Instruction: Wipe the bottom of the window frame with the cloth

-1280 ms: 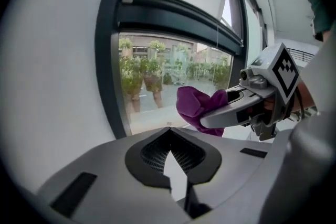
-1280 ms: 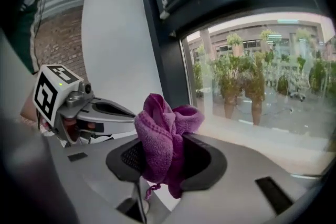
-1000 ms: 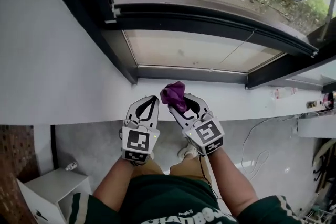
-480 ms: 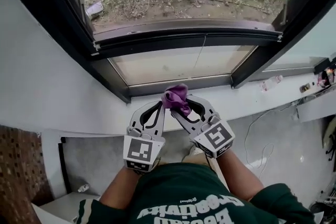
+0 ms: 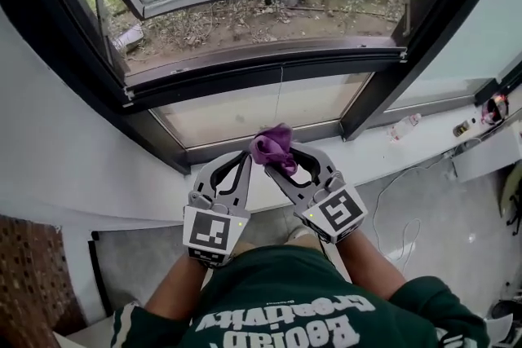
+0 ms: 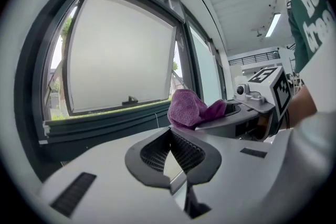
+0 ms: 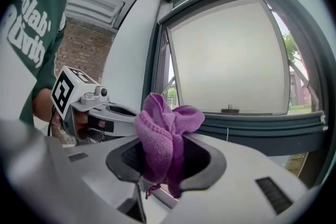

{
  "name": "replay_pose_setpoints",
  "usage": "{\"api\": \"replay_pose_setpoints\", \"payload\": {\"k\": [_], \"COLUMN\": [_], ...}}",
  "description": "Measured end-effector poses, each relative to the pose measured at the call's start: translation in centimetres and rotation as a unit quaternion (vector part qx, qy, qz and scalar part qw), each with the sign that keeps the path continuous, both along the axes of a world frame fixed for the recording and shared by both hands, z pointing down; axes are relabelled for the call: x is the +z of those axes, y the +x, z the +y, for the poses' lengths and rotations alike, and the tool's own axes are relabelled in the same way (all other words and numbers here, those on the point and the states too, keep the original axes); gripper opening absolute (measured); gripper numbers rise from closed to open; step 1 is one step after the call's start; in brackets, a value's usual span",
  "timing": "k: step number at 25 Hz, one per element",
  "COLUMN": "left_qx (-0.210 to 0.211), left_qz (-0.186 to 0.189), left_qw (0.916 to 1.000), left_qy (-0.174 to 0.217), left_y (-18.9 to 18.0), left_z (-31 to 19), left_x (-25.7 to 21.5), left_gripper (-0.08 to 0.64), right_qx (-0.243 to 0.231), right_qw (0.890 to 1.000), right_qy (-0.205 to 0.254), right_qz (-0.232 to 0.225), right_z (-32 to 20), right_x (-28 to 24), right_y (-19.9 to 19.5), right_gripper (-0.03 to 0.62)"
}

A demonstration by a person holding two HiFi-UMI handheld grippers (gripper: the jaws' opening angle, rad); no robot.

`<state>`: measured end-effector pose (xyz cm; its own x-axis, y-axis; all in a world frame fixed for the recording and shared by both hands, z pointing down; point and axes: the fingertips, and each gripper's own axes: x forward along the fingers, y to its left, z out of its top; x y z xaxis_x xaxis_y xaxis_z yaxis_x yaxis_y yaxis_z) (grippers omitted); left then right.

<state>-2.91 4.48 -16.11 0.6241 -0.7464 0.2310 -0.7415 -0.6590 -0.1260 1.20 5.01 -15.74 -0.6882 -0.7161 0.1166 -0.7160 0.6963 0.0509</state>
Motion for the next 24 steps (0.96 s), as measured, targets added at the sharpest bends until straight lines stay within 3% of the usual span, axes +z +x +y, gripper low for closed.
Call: {"api": "replay_pose_setpoints", "payload": {"k": [7, 17, 24], "left_qx": [0.025, 0.086, 0.135], "left_qz": [-0.021, -0.018, -0.013], "left_qw": [0.9995, 0.9959, 0.9905], "left_qy": [0.005, 0.02, 0.025], "left_y": [4.9, 17.8, 26.6], "left_z": [0.1, 1.2, 2.1], "left_x": [1.0, 1.3, 1.7], "left_gripper": [0.009, 0.009, 0.009], "right_qx": [0.023, 0.075, 0.132], "right_qw": [1.0, 0.997, 0.991], "right_qy": [-0.007, -0.002, 0.006], "right_qz": [-0.012, 0.005, -0.017], "right_z": [-0.2, 1.6, 2.6], "right_x": [1.0, 1.8, 1.7], "right_y": [4.7, 16.4, 24.8], "right_gripper": [0.166, 0.166, 0.166]}}
